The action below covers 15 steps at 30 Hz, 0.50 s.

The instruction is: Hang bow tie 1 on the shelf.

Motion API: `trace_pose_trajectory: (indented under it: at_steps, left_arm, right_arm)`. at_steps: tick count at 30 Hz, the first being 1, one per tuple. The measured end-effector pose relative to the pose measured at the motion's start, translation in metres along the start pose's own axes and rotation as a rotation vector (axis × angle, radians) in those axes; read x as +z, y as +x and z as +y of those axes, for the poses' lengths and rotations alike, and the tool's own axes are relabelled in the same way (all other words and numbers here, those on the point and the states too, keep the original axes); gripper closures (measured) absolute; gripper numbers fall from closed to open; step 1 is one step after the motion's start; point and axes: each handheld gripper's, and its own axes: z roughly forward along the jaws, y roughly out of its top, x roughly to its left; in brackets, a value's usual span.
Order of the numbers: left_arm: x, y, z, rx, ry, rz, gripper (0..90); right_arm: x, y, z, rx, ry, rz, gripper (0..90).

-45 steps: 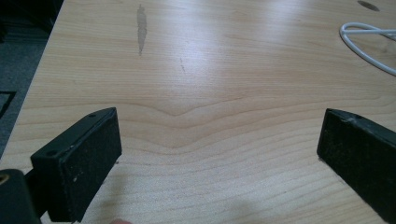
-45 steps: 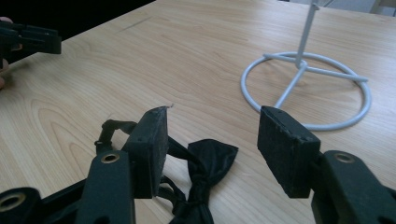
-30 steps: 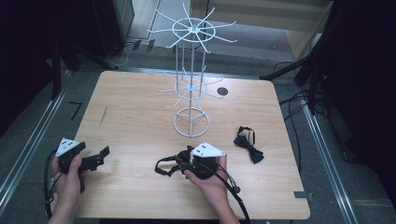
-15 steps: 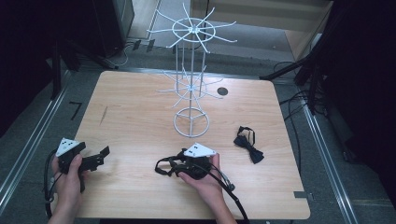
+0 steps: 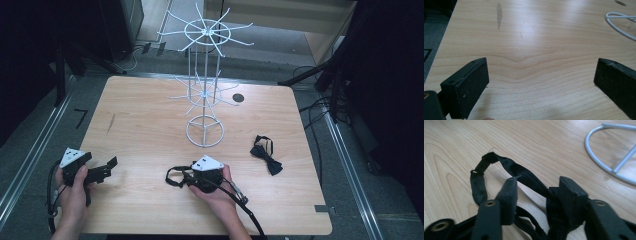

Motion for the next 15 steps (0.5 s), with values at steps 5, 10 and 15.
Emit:
trace_pose_trajectory:
  at_steps: [5, 10, 15]
  left_arm:
    - [0.0000, -0.0001, 0.0000, 0.000, 0.000, 0.000, 0.2]
    - [0.0000, -0.0001, 0.0000, 0.000, 0.000, 0.000, 0.2]
    - [0.0000, 0.0000, 0.0000, 0.000, 0.000, -0.001, 0.2]
  right_arm:
    - [0.0012, -0.0004, -0.0015, -0.007, 0.031, 0.004, 72.9]
    - [0.0004, -0.0027, -0.0021, 0.001, 0.049, 0.000, 87.1]
    - [-0.0035, -0.0060, -0.0021, 0.023, 0.045, 0.005, 90.0]
